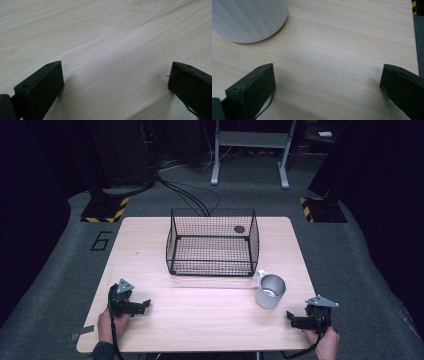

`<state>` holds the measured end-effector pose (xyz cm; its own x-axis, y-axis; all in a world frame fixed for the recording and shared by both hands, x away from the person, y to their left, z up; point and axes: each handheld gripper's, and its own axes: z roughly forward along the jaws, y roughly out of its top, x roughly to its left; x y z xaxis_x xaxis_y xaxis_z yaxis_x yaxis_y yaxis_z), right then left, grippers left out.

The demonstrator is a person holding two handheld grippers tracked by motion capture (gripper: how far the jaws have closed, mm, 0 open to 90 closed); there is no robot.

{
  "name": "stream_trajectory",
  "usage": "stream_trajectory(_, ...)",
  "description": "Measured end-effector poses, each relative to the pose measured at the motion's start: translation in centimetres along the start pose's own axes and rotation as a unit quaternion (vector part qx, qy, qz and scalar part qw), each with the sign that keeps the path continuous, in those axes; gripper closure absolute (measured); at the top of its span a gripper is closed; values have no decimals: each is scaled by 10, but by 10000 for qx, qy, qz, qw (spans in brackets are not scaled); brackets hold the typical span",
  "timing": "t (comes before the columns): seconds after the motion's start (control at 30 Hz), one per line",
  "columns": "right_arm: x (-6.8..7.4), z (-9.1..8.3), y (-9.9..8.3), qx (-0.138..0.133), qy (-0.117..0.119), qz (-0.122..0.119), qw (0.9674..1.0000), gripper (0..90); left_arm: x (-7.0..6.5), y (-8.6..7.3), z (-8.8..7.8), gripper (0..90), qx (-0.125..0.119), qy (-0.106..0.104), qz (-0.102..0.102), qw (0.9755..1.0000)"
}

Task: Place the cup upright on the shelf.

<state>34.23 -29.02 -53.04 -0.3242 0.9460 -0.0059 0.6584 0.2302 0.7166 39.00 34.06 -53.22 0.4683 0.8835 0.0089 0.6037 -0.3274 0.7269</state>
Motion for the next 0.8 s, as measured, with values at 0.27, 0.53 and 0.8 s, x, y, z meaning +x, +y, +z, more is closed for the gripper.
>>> stream_trajectory(0.27, 1, -1, 0, -5, -78, 40, 10000, 0, 0, 0, 0, 1, 37, 6, -11, 10000)
stream_trajectory(0.53, 5, -6, 4, -112, -21, 145, 9998, 0, 0, 0, 0, 1, 37, 2, -16, 10000)
stream_trajectory(0.8, 17, -24, 19, -344, 133, 56, 9993, 0, 0, 0, 0, 2, 36, 2, -15, 10000)
